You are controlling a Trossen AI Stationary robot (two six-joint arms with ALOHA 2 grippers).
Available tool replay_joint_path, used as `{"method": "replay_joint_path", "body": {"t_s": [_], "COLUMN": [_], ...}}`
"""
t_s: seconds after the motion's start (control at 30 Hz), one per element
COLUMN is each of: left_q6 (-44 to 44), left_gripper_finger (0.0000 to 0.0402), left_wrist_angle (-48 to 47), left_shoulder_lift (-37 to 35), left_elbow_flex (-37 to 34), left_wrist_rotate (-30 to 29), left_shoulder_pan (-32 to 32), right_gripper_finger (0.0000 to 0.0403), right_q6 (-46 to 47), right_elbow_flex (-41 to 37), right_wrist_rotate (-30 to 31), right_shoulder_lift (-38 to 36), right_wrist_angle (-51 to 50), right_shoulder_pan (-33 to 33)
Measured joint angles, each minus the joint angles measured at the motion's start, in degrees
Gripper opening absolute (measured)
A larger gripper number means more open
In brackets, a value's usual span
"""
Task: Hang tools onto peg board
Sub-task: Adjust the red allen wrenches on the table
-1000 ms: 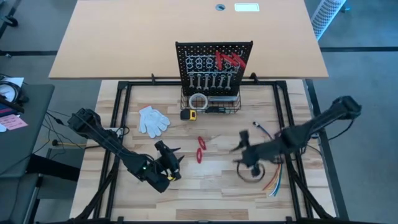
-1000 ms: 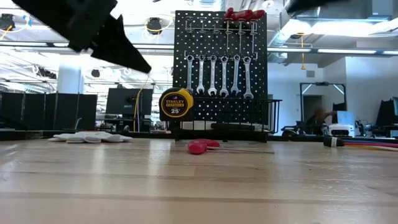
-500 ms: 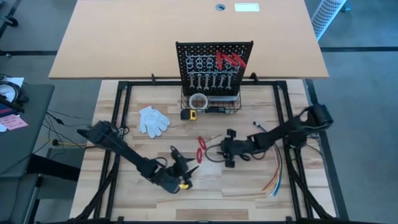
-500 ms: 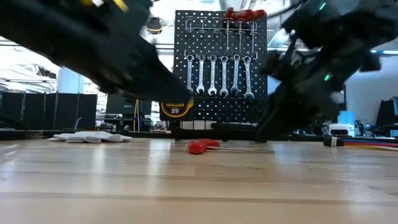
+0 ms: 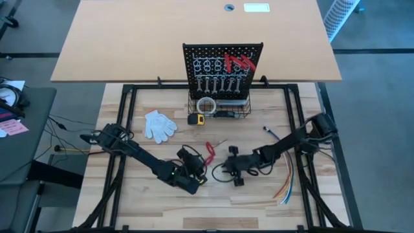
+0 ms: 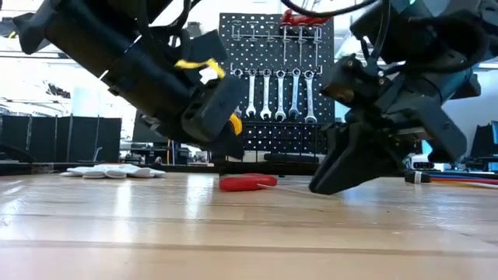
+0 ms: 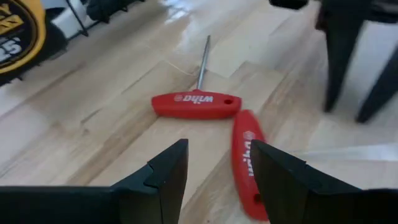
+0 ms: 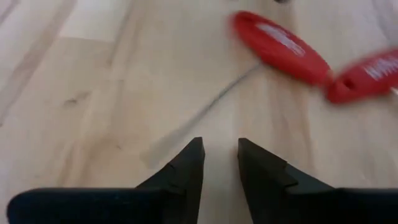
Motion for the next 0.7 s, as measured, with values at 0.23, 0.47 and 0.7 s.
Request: {"method": "replay_joint_path", "body": {"t_s": [0.23,0.47,0.7], "left_q6": [0.38,0.52,1.32], "left_gripper_finger": [0.017,0.017,0.017], "left_wrist_angle": [-0.74,-0.78,-0.76], "left_shoulder_lift": [-0.1,-0.1,-0.1], "left_elbow_flex": [0.04,0.04,0.04], "left_wrist_rotate": [-0.67,-0.48,0.1], "left_shoulder_pan": [-0.92,-0.87,-0.89], "right_gripper_finger": [0.0108,0.0108,0.0095], "right_q6": [-7.92,-15.92,-14.51], "right_elbow_flex": [1.2,1.16,1.08], "right_wrist_rotate": [4.75,7.24,-2.96], "right_shoulder_lift": [-7.89,-12.52,-6.2], "right_wrist_angle": [-4.98,-8.24,-8.73], "right_shoulder_pan": [0.09,-13.65,-25.34]}}
